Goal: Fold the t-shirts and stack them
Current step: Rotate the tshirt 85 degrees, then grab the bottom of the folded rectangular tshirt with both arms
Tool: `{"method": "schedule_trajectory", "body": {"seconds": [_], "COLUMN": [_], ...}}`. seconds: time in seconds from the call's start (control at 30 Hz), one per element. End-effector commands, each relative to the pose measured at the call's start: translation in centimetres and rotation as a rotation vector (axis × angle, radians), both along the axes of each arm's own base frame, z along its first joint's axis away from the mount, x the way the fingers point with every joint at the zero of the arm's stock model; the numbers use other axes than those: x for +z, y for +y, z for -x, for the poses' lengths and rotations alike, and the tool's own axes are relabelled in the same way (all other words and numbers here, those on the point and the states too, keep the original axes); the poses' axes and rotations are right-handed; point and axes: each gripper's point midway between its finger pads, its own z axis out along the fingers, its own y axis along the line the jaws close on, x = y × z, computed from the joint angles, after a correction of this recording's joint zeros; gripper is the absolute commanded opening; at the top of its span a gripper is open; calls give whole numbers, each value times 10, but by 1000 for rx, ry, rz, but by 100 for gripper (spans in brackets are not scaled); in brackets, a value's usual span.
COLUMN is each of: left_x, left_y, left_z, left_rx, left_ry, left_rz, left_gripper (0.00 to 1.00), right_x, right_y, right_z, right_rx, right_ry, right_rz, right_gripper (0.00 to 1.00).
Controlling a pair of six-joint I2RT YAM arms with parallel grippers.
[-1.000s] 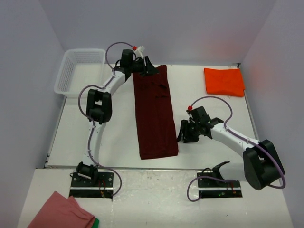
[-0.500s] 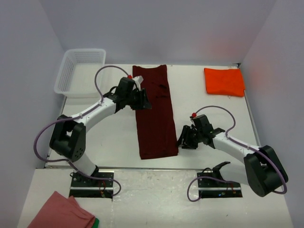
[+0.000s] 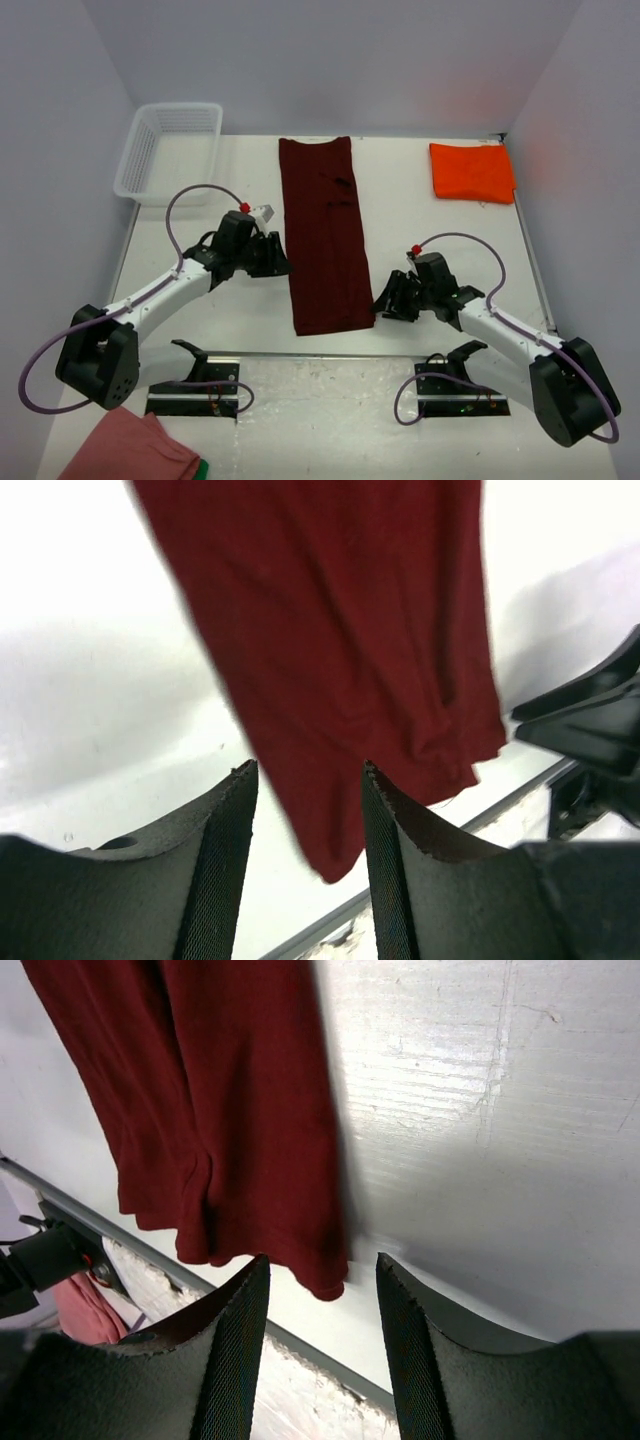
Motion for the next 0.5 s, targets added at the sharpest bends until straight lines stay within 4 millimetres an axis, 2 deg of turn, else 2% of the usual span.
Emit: {"method": "schedule_trajectory", "body": {"seconds": [0.0,0.13,0.37,0.47], "left_x": [-18,-30,-32,-34], "left_y": [3,5,2,0], "left_z": [15,31,53,61], "left_rx": [-20,-36,-66,-78], "left_ry": [34,69,107,123], "left_rz": [2,14,65,83], "left_gripper": [47,47,48,48], "right_x": [0,-9,-12,-15], "right_y": [3,6,8,10], "right_z": [0,3,5,8], "right_rx": [-9,-7,-18,-20], "right_ry": [-6,33,51,69], "right_rz": [-21,-25,-29,-33], "right_gripper": [48,48,47,43]}}
